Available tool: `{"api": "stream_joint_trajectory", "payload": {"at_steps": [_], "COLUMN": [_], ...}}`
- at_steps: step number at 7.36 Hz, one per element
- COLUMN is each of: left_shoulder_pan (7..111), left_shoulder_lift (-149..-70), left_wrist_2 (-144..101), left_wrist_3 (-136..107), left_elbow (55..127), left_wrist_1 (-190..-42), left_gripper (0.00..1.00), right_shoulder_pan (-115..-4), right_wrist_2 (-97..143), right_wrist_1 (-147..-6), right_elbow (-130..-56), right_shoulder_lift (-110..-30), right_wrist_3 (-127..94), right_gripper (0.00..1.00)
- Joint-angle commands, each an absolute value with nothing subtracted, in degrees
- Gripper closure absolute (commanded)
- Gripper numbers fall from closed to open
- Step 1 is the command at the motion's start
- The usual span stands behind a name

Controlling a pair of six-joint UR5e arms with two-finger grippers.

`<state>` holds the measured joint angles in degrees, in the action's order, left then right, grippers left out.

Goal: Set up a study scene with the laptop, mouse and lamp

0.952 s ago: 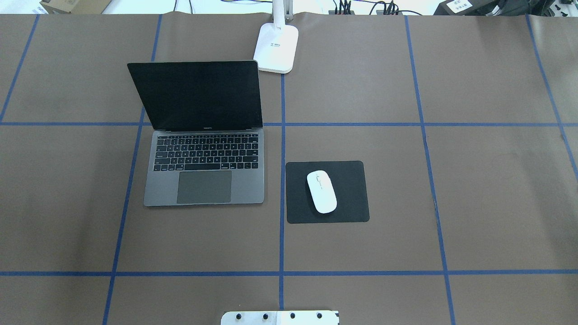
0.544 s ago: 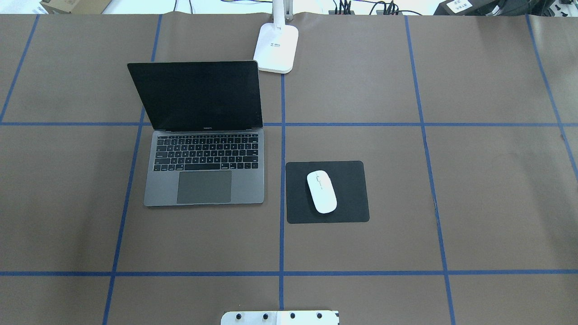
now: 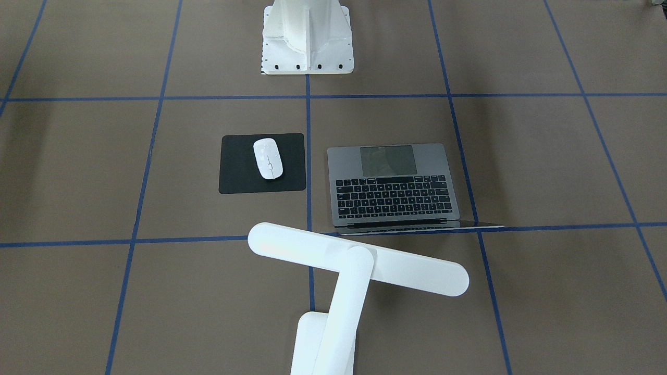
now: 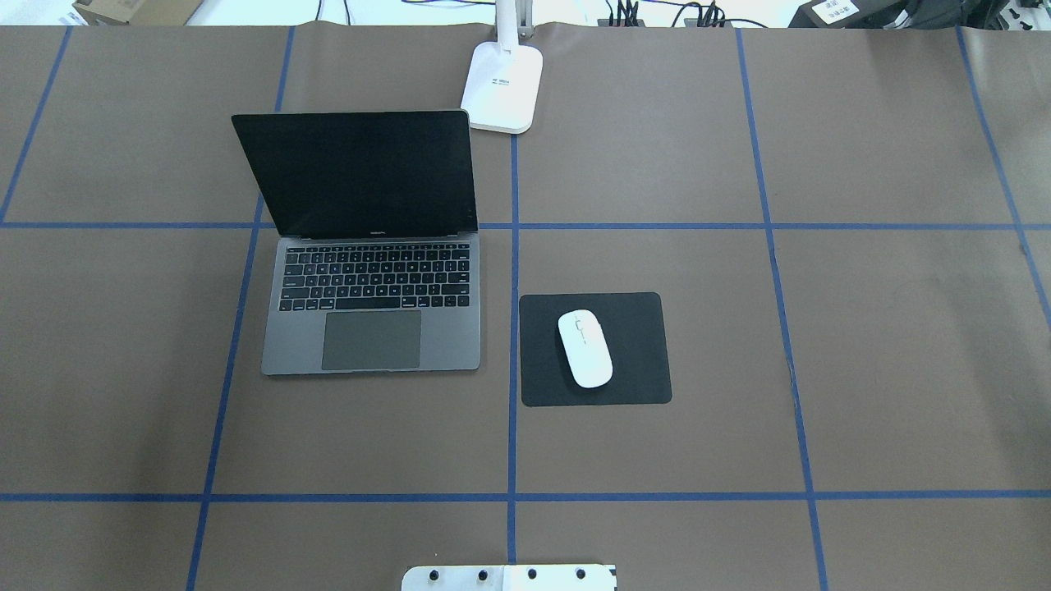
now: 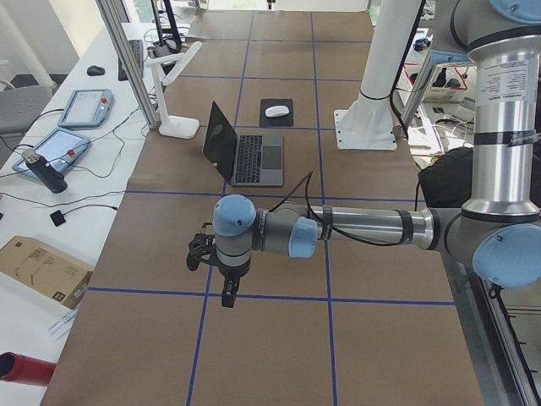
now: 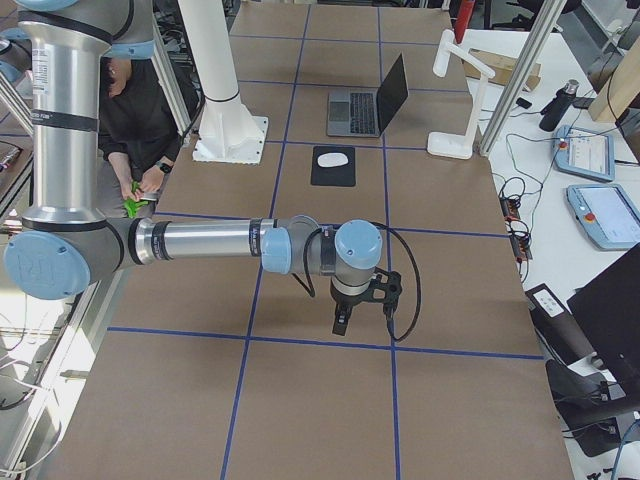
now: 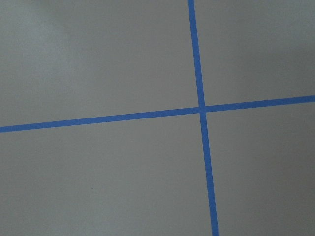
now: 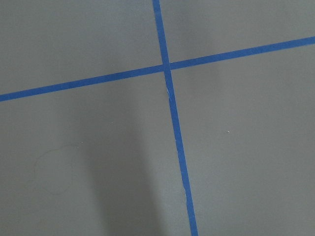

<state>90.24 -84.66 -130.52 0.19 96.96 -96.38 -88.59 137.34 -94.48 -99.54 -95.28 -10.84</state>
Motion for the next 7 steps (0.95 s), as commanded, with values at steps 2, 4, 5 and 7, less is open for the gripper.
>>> {"api": "stream_joint_trajectory", "payload": {"at_steps": [2,4,5,7], "left_shoulder_pan": [90.0,90.0,90.0,90.0], "left_shoulder_lift": [-83.58,-84.02,-84.02,-83.94], "left_wrist_2": [-130.52,-130.52,-130.52,-130.6], "left_wrist_3": [0.18,0.18,0.18,0.26], "left_elbow": [98.0,98.0,97.91,97.82], "left_wrist_1": [-96.5,-96.5,-96.42,-96.24], "left_gripper": [0.01,0.0,0.0,0.0], "right_shoulder_pan": [-88.59,-88.59,-88.51,-88.59], "right_wrist_2": [136.85,136.85,136.85,137.02], "right_wrist_1": [-94.39,-94.39,-94.39,-94.39], "right_elbow": [-99.58,-99.58,-99.23,-100.19], "right_shoulder_lift": [-95.8,-95.45,-95.28,-95.62], "right_wrist_3": [-10.72,-10.72,-10.72,-10.81], "right_gripper": [0.0,0.0,0.0,0.0]}}
